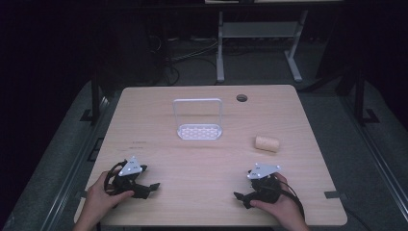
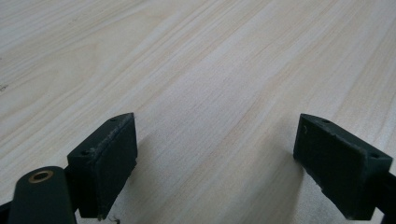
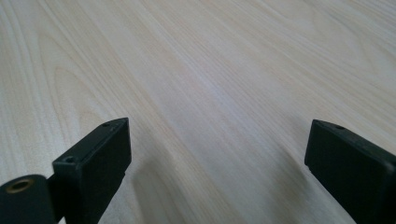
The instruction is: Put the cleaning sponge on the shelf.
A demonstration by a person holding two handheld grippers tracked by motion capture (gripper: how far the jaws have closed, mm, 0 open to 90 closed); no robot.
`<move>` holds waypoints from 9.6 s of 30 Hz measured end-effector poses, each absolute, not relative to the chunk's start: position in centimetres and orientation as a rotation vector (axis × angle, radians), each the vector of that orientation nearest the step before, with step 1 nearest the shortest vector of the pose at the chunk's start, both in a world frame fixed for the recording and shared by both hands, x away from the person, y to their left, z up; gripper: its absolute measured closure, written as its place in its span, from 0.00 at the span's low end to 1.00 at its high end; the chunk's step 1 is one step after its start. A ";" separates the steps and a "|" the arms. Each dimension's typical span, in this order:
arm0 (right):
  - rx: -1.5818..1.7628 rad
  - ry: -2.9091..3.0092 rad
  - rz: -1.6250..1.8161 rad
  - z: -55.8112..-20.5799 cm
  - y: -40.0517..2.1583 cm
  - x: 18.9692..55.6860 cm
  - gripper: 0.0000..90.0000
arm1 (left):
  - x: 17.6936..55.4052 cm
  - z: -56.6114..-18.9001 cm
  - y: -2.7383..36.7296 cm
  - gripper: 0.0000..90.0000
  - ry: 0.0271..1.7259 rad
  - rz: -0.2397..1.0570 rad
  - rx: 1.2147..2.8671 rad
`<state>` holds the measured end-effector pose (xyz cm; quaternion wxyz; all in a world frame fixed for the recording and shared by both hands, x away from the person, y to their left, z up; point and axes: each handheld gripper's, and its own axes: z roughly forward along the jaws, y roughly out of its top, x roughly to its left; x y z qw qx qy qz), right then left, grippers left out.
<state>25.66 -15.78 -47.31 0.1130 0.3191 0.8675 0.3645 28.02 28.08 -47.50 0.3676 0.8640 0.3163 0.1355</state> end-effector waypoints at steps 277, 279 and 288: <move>0.922 2.626 1.019 -43.2 -22.4 39.5 0.44 | 28.0 -47.5 28.1 0.15 0.815 0.347 2.218; 0.918 2.625 1.026 -43.1 -22.2 39.4 0.44 | 28.0 -47.5 28.1 0.15 0.815 0.346 2.218; 0.893 2.653 1.076 -42.6 -21.0 39.2 0.44 | 28.0 -47.5 28.1 0.15 0.815 0.346 2.218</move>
